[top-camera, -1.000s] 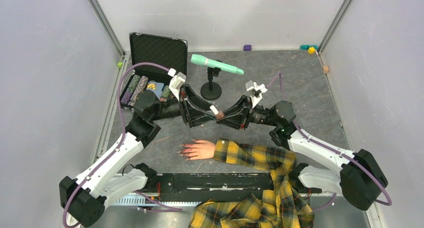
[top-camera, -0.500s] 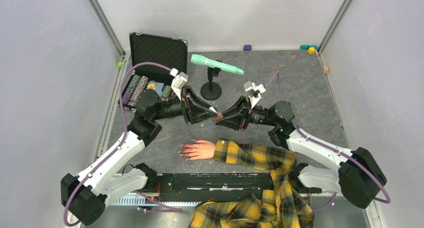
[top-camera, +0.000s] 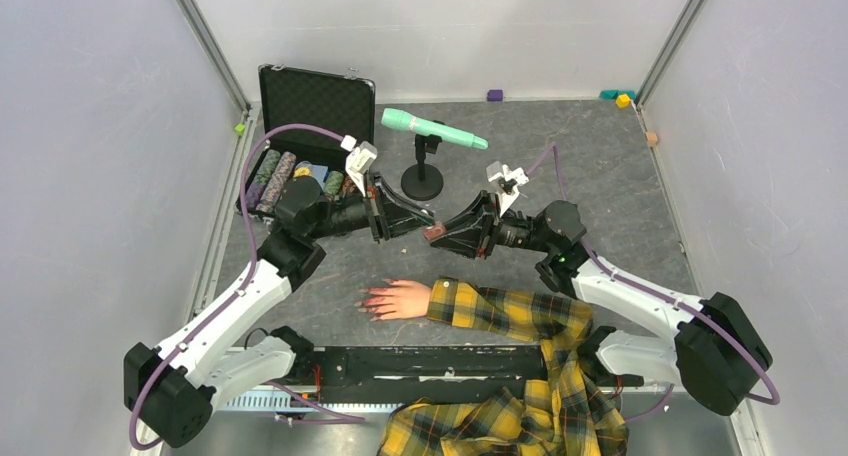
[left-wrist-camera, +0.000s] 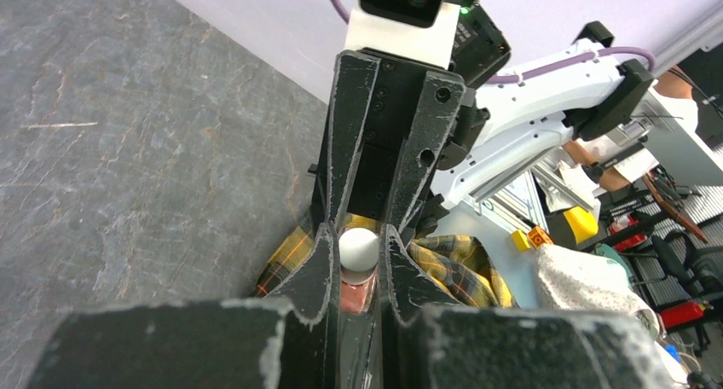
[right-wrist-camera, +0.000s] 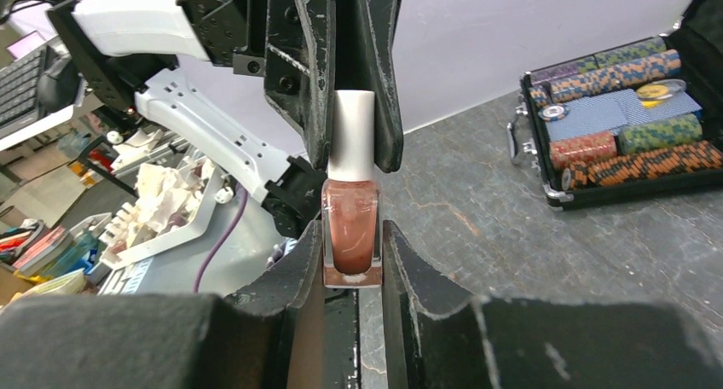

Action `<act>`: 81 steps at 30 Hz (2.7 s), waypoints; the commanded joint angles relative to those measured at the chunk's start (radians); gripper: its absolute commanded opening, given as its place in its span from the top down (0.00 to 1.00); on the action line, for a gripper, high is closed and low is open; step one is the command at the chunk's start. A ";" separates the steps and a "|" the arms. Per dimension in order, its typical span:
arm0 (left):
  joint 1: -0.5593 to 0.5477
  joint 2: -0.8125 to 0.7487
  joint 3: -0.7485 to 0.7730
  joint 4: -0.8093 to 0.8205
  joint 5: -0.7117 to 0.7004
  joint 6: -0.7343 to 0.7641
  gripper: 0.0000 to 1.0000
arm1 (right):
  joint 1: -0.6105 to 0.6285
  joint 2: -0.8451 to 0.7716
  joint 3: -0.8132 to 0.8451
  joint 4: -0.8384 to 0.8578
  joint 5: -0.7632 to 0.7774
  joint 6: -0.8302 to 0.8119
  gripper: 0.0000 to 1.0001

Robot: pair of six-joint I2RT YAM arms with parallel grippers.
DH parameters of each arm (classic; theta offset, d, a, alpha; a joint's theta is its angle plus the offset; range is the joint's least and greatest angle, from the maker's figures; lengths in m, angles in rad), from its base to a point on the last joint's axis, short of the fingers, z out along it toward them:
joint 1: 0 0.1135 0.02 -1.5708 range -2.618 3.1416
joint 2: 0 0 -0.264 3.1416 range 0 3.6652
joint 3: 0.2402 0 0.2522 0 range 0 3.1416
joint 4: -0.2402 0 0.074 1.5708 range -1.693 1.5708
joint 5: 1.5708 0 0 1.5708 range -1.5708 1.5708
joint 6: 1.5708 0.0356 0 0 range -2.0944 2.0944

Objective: Paint the nails
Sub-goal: Unscrew the nail polish bottle.

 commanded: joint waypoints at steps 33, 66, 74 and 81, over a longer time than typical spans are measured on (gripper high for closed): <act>-0.047 0.122 0.111 -0.430 -0.286 0.116 0.98 | 0.567 0.055 0.186 -0.273 1.616 -0.596 1.00; -0.045 -0.108 0.088 -0.432 -0.486 0.222 0.00 | 0.489 -0.059 0.032 -0.232 1.553 -0.550 1.00; -0.046 -0.146 0.074 -0.377 -0.417 0.242 0.00 | 0.239 -0.172 -0.025 -0.301 1.067 -0.438 1.00; -0.045 -0.128 0.073 -0.314 -0.274 0.228 0.00 | 0.079 -0.223 -0.030 -0.281 0.565 -0.354 1.00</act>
